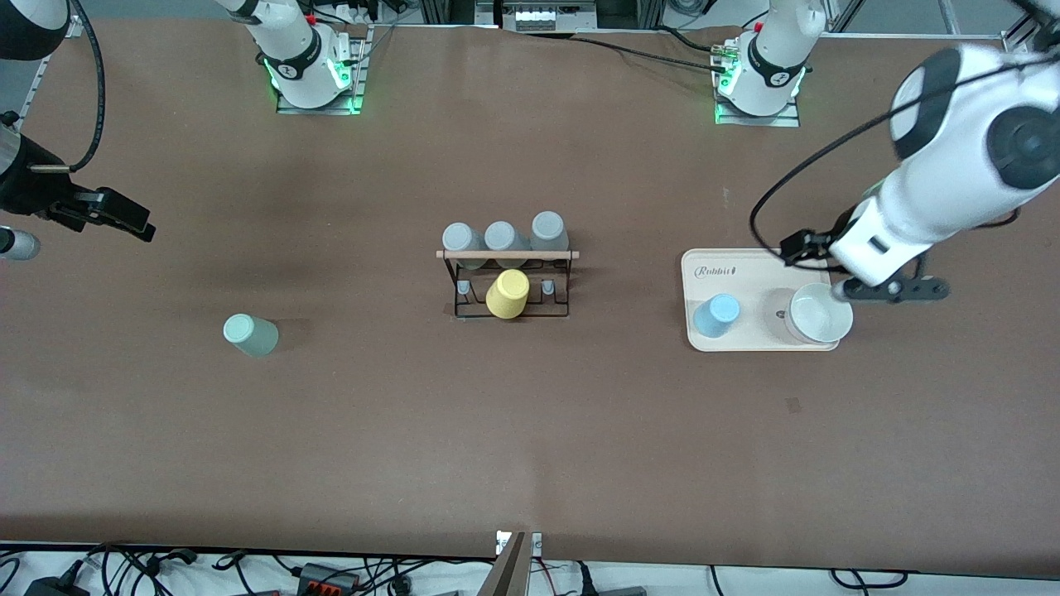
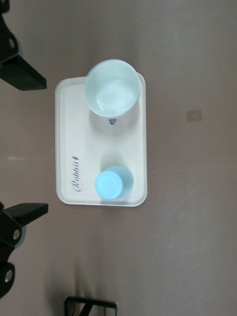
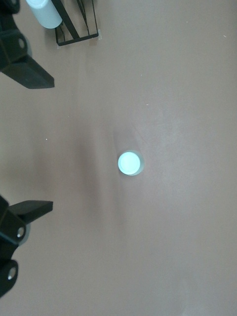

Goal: Hang scattered cups on rack with three cups
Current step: 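Reach the left gripper down to the light blue cup and grasp it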

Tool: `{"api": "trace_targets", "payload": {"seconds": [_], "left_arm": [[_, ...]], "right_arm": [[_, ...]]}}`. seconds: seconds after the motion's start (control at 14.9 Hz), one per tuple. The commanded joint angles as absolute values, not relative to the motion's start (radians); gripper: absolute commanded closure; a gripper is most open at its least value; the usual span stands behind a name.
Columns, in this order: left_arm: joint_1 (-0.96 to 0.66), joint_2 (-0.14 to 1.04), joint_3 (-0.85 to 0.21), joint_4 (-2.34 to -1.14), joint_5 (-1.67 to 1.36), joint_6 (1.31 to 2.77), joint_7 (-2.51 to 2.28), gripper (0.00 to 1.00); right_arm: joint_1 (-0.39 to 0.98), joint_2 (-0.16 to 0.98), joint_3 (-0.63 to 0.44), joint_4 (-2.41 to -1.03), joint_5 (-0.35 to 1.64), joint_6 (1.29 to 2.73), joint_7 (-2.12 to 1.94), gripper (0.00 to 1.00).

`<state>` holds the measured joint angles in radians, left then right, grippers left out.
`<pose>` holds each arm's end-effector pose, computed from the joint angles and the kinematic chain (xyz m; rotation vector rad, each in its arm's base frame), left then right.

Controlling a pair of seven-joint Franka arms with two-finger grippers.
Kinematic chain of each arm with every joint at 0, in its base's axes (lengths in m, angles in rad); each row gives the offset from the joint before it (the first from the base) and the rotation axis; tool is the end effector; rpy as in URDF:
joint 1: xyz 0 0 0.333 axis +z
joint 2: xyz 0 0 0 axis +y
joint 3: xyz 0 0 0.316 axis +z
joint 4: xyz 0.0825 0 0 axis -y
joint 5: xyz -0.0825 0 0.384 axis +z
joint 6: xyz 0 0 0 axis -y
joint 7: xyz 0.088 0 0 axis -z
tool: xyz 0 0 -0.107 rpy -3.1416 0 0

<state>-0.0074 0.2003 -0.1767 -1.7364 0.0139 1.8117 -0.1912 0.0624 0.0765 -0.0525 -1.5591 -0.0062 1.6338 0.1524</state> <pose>0.5965 -0.1036 0.4505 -3.1343 -0.0067 0.1942 0.5827 0.0063 0.5921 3.1234 -0.2221 -0.0014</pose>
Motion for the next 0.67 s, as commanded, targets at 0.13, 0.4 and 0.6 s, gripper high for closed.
{"api": "trace_targets", "payload": {"seconds": [0.13, 0.4, 0.6], "left_arm": [[-0.038, 0.371, -0.193, -1.733, 0.048, 1.908, -0.201, 0.0], [-0.081, 0.457, -0.193, -1.736, 0.048, 1.954, -0.206, 0.0], [-0.083, 0.5, -0.193, -1.77, 0.051, 2.003, -0.206, 0.0]], "right_arm": [[0.064, 0.08, -0.049, -1.549, -0.003, 1.618, 0.161, 0.0], [0.064, 0.08, -0.049, -1.551, -0.003, 1.618, 0.161, 0.0], [0.064, 0.08, -0.051, -1.551, -0.003, 1.618, 0.163, 0.0]]}}
